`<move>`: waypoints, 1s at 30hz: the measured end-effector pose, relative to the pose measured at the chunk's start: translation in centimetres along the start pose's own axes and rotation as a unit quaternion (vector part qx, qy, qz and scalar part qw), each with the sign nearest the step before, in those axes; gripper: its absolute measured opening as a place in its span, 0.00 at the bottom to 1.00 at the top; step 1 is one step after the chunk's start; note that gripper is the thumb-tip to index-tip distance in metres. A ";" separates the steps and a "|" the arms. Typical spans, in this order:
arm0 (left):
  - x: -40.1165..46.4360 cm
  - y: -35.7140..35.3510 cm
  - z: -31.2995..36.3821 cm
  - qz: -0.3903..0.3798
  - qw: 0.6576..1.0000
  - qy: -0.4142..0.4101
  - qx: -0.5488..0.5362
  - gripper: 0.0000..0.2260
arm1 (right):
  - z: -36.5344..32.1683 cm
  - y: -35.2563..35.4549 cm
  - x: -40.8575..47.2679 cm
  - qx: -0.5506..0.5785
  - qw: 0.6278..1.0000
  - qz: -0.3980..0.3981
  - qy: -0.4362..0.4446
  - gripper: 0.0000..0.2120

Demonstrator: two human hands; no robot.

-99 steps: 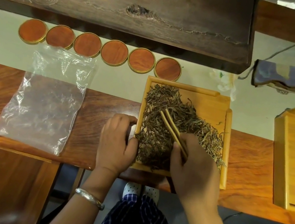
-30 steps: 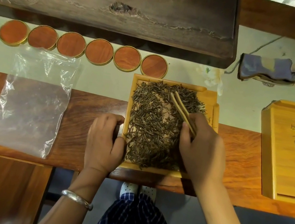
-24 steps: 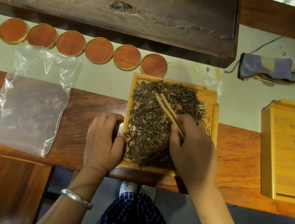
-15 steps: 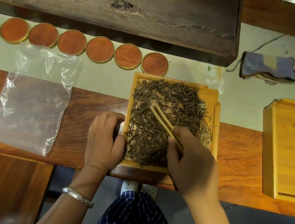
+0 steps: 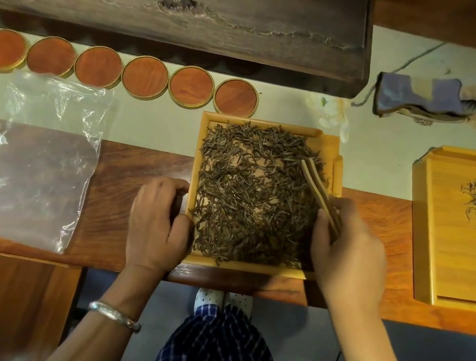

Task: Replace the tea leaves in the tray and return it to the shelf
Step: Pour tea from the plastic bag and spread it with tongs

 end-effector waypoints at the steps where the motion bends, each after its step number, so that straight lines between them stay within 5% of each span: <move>1: 0.0 -0.1 0.0 -0.002 1.000 -0.002 0.000 0.10 | 0.2 0.1 0.0 -0.003 1.000 0.002 -0.003 0.04; 30: 0.0 -0.4 -0.4 -0.012 1.000 -0.001 0.022 0.09 | -0.1 -0.6 2.9 0.014 1.000 -0.004 0.005 0.05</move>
Point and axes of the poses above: each hand's wrist, its own x-axis towards the middle knuckle, its own y-axis out of the back of the hand, z = x × y, the point moved 9 cm from there along x, towards the middle knuckle, and after that the axes turned 8 degrees about x, right-handed, at the moved point
